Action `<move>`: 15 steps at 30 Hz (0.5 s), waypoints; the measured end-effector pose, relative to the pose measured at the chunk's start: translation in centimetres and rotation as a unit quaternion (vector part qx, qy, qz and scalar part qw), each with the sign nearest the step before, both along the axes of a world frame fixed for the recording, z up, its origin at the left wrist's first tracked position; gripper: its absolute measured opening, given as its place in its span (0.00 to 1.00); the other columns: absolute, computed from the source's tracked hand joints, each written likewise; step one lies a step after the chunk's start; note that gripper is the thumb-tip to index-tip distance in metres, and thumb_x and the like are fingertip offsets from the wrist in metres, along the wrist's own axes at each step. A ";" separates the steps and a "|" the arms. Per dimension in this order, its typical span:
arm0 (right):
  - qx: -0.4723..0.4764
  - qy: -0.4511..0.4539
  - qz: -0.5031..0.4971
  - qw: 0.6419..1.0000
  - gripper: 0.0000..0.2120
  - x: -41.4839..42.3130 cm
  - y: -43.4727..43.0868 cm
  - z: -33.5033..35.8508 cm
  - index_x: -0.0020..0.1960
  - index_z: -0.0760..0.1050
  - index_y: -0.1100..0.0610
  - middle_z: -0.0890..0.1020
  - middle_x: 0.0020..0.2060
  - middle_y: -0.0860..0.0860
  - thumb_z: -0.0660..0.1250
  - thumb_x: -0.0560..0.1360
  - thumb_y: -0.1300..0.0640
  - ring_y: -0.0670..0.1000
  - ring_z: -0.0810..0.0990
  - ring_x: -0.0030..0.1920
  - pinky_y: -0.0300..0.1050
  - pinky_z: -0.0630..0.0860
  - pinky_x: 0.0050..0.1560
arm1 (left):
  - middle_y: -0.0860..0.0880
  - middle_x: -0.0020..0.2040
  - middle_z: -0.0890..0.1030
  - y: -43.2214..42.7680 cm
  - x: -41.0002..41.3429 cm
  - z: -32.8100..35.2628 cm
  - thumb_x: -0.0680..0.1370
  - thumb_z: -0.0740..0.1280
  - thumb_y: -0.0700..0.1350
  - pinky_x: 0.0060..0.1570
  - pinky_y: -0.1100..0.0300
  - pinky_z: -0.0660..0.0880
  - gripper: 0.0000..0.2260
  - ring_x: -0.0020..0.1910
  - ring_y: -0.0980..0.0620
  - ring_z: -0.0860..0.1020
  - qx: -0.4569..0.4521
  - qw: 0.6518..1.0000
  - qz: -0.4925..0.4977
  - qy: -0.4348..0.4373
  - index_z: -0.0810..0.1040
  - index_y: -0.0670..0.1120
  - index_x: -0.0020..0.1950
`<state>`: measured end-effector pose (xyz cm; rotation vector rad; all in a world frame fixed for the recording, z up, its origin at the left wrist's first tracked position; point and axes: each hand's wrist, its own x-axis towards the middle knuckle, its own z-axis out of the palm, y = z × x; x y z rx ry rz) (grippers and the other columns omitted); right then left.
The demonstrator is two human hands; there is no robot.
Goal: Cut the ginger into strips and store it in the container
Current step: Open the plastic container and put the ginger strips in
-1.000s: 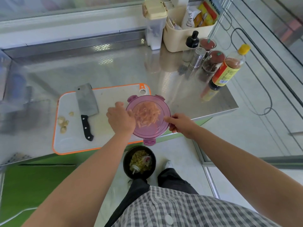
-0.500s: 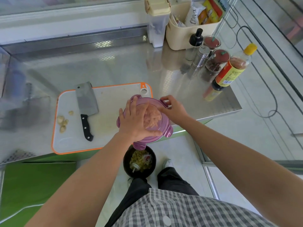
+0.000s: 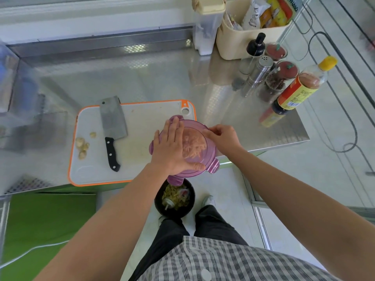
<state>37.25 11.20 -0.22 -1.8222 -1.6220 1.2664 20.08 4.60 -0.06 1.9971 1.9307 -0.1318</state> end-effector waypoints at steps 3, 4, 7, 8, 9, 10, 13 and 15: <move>0.007 -0.035 -0.006 0.999 0.14 -0.6 -0.6 0.2 0.51 0.79 0.60 0.82 0.43 0.53 0.67 0.75 0.50 0.52 0.77 0.45 0.44 0.73 0.48 | 0.48 0.76 0.29 0.3 -0.7 0.2 0.55 0.56 0.82 0.72 0.39 0.34 0.64 0.74 0.45 0.29 -0.005 1.000 -0.020 0.007 0.34 0.47 0.78; 0.007 -0.046 -0.008 0.999 0.13 -0.8 -1.0 0.4 0.50 0.78 0.60 0.81 0.43 0.52 0.67 0.76 0.50 0.52 0.77 0.45 0.44 0.72 0.48 | 0.48 0.75 0.28 0.4 -1.0 0.5 0.55 0.58 0.81 0.70 0.39 0.30 0.64 0.73 0.44 0.27 -0.011 1.000 -0.016 0.005 0.33 0.50 0.77; -0.022 -0.056 -0.046 0.997 0.12 -1.2 -2.0 0.6 0.39 0.75 0.58 0.79 0.34 0.54 0.67 0.73 0.49 0.57 0.79 0.42 0.49 0.76 0.45 | 0.46 0.75 0.28 0.1 -1.8 1.0 0.59 0.65 0.77 0.68 0.38 0.30 0.58 0.74 0.42 0.31 -0.005 1.000 0.026 0.007 0.36 0.57 0.77; -0.049 -0.045 -0.048 0.997 0.14 -1.2 -2.3 0.6 0.36 0.74 0.59 0.80 0.32 0.57 0.67 0.72 0.49 0.60 0.81 0.39 0.52 0.78 0.46 | 0.45 0.77 0.34 -0.3 -1.8 1.0 0.62 0.64 0.76 0.71 0.38 0.35 0.54 0.75 0.42 0.37 0.021 0.998 0.050 0.009 0.40 0.57 0.77; -0.095 -0.026 -0.035 0.995 0.16 -1.3 -2.6 0.9 0.34 0.75 0.60 0.81 0.31 0.60 0.67 0.72 0.48 0.60 0.82 0.36 0.54 0.81 0.46 | 0.45 0.77 0.41 -0.9 -1.8 1.1 0.65 0.61 0.75 0.71 0.39 0.43 0.49 0.75 0.42 0.44 0.051 0.995 0.084 0.016 0.45 0.57 0.78; -0.153 -0.011 -0.002 0.988 0.18 -1.6 -3.0 1.4 0.35 0.76 0.62 0.82 0.32 0.61 0.67 0.72 0.47 0.58 0.82 0.33 0.53 0.82 0.45 | 0.44 0.76 0.48 -1.3 -1.9 1.2 0.67 0.57 0.76 0.71 0.41 0.49 0.45 0.73 0.43 0.50 0.070 0.990 0.122 0.028 0.48 0.56 0.78; -0.149 -0.101 0.119 0.976 0.21 -2.5 -3.1 2.2 0.39 0.76 0.60 0.82 0.35 0.56 0.66 0.72 0.41 0.56 0.82 0.36 0.48 0.79 0.43 | 0.43 0.73 0.57 -2.1 -1.9 1.0 0.63 0.41 0.79 0.68 0.44 0.55 0.49 0.70 0.44 0.56 0.075 0.980 0.172 0.071 0.49 0.54 0.78; -0.015 -0.135 0.086 0.987 0.20 -3.3 -2.3 2.3 0.49 0.73 0.56 0.80 0.44 0.53 0.68 0.71 0.40 0.55 0.80 0.44 0.48 0.75 0.46 | 0.44 0.74 0.57 -2.4 -2.0 0.9 0.63 0.40 0.79 0.69 0.43 0.52 0.50 0.72 0.45 0.55 0.075 0.980 0.167 0.072 0.48 0.53 0.78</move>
